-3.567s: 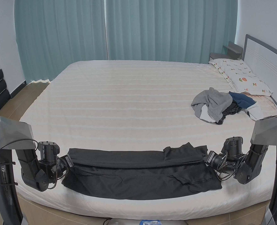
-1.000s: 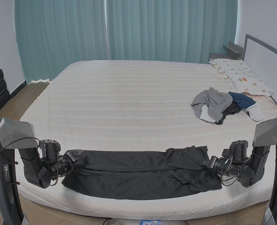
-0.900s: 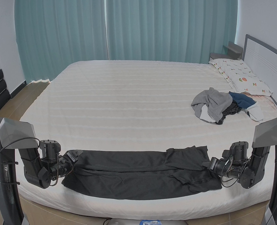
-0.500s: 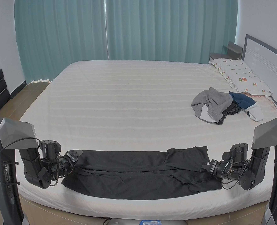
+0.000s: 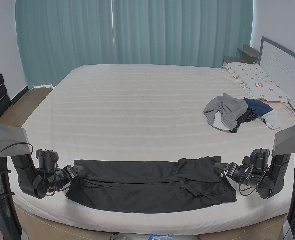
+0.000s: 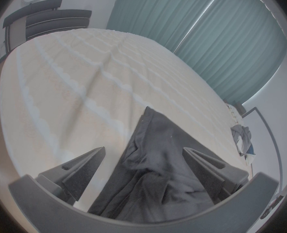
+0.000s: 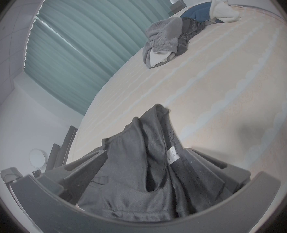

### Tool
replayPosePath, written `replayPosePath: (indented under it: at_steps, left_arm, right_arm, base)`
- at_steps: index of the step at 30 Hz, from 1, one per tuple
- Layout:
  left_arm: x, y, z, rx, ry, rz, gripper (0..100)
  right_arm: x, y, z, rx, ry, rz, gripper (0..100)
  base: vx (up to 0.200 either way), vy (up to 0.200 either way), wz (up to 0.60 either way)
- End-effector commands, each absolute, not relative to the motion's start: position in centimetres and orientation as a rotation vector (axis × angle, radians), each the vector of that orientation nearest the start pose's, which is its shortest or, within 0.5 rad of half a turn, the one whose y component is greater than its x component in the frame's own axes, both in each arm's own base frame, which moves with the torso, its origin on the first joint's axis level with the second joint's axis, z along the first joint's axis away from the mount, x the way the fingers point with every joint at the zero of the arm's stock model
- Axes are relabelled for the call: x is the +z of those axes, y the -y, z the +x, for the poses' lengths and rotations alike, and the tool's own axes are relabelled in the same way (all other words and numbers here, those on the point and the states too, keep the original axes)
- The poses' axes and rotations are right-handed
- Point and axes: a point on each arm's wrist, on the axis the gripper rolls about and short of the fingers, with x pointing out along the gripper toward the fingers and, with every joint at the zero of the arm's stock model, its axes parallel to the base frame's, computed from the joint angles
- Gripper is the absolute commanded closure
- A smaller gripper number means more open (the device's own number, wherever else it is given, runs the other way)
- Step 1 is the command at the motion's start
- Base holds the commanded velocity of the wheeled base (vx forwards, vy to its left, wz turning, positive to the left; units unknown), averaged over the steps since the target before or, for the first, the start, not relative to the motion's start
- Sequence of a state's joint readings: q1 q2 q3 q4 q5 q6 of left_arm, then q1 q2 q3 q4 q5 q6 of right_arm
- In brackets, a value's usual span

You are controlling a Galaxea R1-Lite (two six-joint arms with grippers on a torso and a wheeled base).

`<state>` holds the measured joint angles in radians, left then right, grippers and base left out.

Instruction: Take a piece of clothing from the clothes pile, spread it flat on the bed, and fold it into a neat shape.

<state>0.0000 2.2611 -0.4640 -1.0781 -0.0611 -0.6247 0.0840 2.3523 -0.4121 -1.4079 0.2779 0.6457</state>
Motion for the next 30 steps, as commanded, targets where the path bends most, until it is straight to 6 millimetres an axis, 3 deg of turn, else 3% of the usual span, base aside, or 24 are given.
replayPosePath:
  at_steps: [1, 9, 19, 25, 30]
  left_arm:
    - [-0.5, -0.8, 29.1, 0.138, -0.736, -0.59, 0]
    - [-0.9, -1.0, 28.4, 0.109, -0.783, -0.529, 0]
    - [-0.7, 0.3, 28.4, 0.078, -0.773, -0.514, 0]
    - [-0.3, 1.3, 28.5, 0.071, -0.764, -0.503, 0]
    - [-0.8, 1.4, 28.6, 0.086, -0.775, -0.523, 0]
  right_arm:
    - [-3.5, -2.2, 31.3, 0.146, -0.622, 0.722, 0]
    - [-4.4, -1.7, 31.9, 0.156, -0.643, 0.79, 0]
    - [-3.7, -1.7, 32.5, 0.149, -0.625, 0.898, 0]
    - [-3.8, -1.7, 32.4, 0.149, -0.629, 0.898, 0]
    - [-3.8, -1.7, 32.4, 0.148, -0.628, 0.896, 0]
  base:
    - [0.0, 0.0, 0.0]
    - [0.0, 0.0, 0.0]
    - [0.0, 0.0, 0.0]
    - [-0.2, 0.0, 0.0]
    - [0.0, 0.0, 0.0]
